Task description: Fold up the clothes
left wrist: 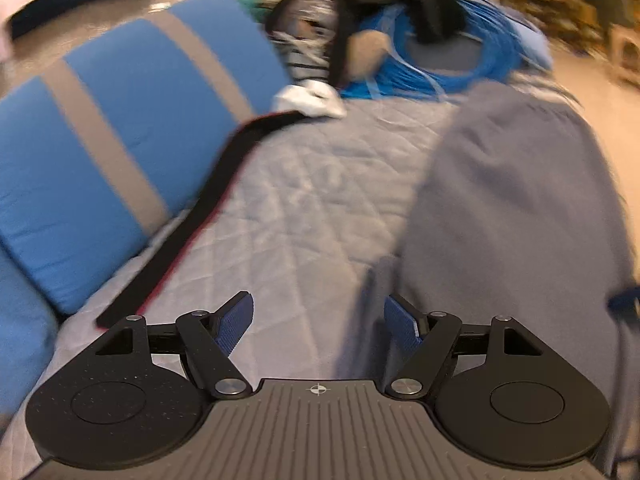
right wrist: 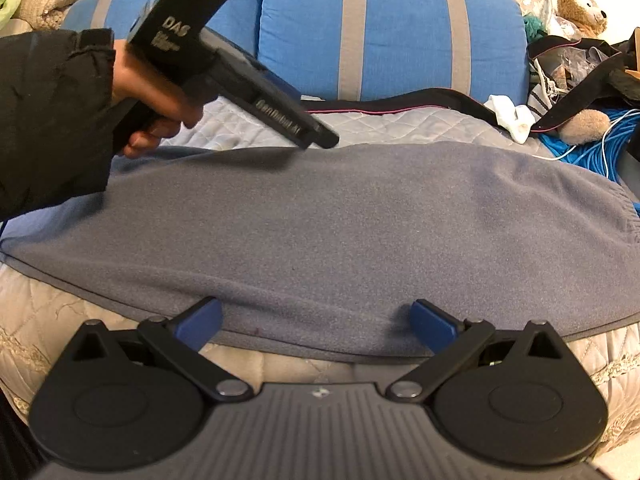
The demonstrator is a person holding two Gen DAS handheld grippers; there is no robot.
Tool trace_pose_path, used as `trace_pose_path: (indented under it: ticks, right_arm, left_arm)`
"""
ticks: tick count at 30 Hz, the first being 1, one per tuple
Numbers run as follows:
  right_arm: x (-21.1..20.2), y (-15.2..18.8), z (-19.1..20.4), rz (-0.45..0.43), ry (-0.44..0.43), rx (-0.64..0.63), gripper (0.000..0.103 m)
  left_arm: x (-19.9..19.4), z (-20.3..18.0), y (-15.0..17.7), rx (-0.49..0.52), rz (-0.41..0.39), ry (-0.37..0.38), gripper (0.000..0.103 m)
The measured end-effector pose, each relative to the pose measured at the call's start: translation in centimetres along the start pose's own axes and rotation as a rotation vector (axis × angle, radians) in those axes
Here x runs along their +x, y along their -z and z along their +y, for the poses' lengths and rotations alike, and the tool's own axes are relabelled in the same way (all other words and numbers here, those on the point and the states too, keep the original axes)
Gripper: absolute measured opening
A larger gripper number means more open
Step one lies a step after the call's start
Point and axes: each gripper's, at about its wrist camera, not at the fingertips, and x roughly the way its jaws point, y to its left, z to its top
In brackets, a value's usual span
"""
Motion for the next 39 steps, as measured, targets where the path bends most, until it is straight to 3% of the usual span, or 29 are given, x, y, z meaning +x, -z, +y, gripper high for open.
trace_pose_path:
  ticks: [7,10,13,15,16,19,21,23,27,32,39]
  right_arm:
    - [0.1,0.0,-0.1,-0.001,-0.001,0.000,0.103]
    - [0.1,0.0,-0.1,-0.002,-0.002,0.000,0.103]
    - [0.1,0.0,-0.1,-0.003,-0.002,-0.001,0.103]
    - [0.1,0.0,-0.1,-0.003,-0.003,-0.001,0.103]
    - [0.1,0.0,-0.1,-0.004,-0.004,-0.001,0.103]
    - [0.1,0.0,-0.2,-0.004,-0.006,-0.003,0.103]
    - [0.1,0.1,-0.3,-0.004,-0.008,-0.004,0.103]
    - [0.1,0.1,-0.3,-0.005,-0.010,-0.007,0.103]
    - [0.0,0.2,-0.5,-0.007,-0.015,-0.012,0.103]
    - [0.0,0.3,-0.5,-0.007,-0.019,-0.014,0.103]
    - [-0.1,0.4,-0.6,-0.007,-0.023,-0.017,0.103]
  left_arm:
    - [0.1,-2.0,-0.4,0.074,-0.044,0.103,0.072]
    - [0.8,-1.0,-0.6,-0.016,-0.034,0.160,0.071]
    - [1.6,1.4,-0.5,-0.194,-0.003,0.275,0.068]
    - [2.4,3.0,-0.4,-0.316,0.020,0.384,0.053]
    - [2.8,3.8,-0.3,-0.374,0.027,0.438,0.051]
    - [4.0,4.8,-0.1,-0.464,0.042,0.508,0.043]
    - [4.9,5.5,0.2,-0.541,0.052,0.553,0.022]
    - [5.6,6.1,0.5,-0.618,0.058,0.564,0.003]
    - [4.8,7.6,0.9,-0.700,0.005,0.550,0.003]
    - [3.4,10.5,1.5,-0.842,-0.076,0.475,0.002]
    - [4.8,11.4,2.2,-0.887,-0.051,0.445,0.003]
